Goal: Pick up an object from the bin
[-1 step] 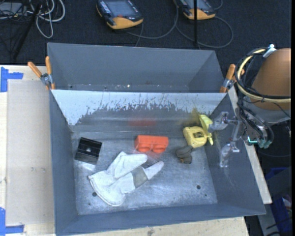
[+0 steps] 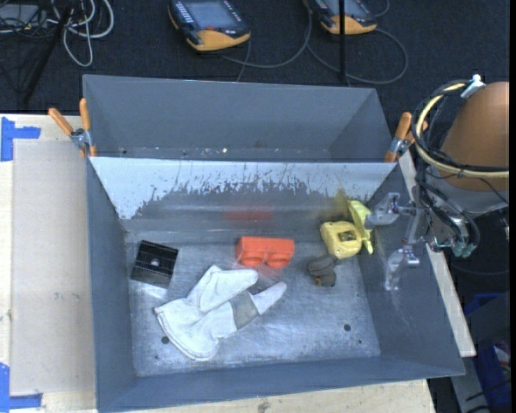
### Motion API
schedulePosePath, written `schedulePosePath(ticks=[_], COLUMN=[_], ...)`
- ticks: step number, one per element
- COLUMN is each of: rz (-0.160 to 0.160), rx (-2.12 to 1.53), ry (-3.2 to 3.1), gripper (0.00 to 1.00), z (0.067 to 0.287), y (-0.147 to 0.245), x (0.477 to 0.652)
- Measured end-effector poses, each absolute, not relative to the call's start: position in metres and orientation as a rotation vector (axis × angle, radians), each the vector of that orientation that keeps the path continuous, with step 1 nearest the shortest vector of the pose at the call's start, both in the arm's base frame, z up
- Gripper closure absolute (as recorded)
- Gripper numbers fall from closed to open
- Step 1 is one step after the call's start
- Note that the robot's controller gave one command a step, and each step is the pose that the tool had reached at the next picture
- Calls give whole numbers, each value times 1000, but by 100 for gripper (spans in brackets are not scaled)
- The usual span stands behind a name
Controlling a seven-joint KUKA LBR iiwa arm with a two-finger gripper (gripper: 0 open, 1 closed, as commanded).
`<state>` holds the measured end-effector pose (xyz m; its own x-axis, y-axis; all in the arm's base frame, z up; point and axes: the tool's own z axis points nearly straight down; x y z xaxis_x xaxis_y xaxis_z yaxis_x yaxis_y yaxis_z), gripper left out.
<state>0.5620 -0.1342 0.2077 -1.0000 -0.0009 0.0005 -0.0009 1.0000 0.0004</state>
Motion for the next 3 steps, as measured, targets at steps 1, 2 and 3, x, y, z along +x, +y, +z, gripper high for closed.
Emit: schedulePosePath(ticks=[1,2,3], rz=[1,-3,-2], rx=[11,16,17], ry=[-3144,-3115,-3130], gripper=[100,0,0], z=[74,70,72], y=[-112,-112,-111], x=[570,563,567])
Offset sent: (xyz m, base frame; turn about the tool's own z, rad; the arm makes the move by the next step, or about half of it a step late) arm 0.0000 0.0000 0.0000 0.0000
